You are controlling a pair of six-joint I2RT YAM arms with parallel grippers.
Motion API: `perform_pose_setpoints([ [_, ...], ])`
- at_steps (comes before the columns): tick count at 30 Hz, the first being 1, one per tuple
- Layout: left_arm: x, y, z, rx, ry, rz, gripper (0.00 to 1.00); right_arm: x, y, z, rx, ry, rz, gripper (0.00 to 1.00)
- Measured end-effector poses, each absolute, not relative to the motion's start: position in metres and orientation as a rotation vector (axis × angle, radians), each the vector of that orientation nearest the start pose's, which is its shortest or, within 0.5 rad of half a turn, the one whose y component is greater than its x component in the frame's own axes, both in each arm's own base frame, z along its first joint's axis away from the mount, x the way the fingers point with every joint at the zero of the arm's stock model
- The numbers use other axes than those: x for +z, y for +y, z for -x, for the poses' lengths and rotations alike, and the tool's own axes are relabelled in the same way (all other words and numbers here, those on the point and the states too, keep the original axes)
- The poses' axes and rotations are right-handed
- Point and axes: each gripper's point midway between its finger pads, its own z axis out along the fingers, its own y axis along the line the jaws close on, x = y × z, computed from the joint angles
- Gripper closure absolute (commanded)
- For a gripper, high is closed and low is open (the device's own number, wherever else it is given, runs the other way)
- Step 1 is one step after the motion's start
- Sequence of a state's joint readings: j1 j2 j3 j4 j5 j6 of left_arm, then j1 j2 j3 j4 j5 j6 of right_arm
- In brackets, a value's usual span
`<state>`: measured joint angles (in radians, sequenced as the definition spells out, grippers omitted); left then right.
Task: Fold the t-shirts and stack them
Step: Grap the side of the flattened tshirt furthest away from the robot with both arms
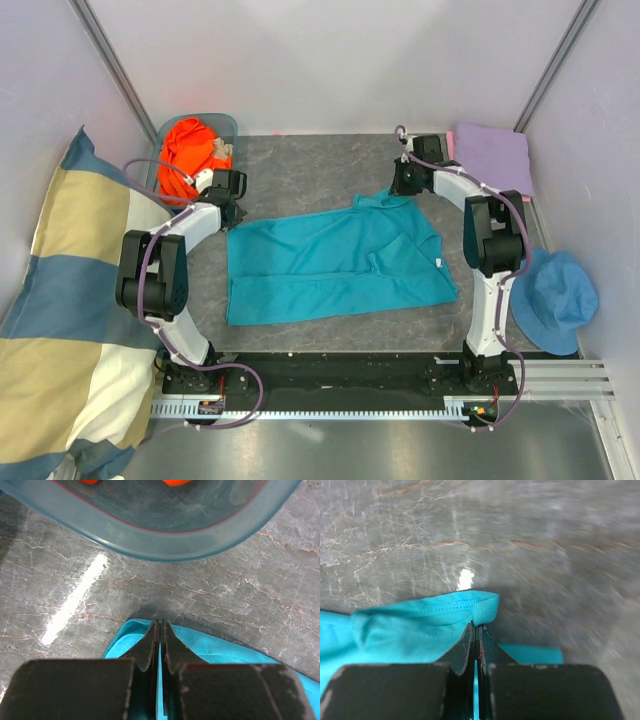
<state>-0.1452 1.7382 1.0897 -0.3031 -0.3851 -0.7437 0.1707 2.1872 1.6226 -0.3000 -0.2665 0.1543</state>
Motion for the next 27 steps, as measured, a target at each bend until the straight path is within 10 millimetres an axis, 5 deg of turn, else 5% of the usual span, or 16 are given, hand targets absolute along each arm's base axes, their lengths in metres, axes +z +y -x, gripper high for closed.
perform_pose_setpoints([
  [12, 0.063, -0.035, -0.426, -0.013, 2.277, 0.823, 0.98, 0.112, 0.104, -0.512, 0.317, 2.307, -0.023, 1.00],
  [21, 0.065, -0.045, -0.430, -0.081, 2.289, 0.788, 0.98, 0.133, 0.087, -0.458, 0.264, 2.292, -0.089, 1.00],
  [27, 0.072, -0.047, -0.435, -0.093, 2.279, 0.768, 0.98, 0.146, 0.078, -0.442, 0.221, 2.263, -0.111, 1.00],
])
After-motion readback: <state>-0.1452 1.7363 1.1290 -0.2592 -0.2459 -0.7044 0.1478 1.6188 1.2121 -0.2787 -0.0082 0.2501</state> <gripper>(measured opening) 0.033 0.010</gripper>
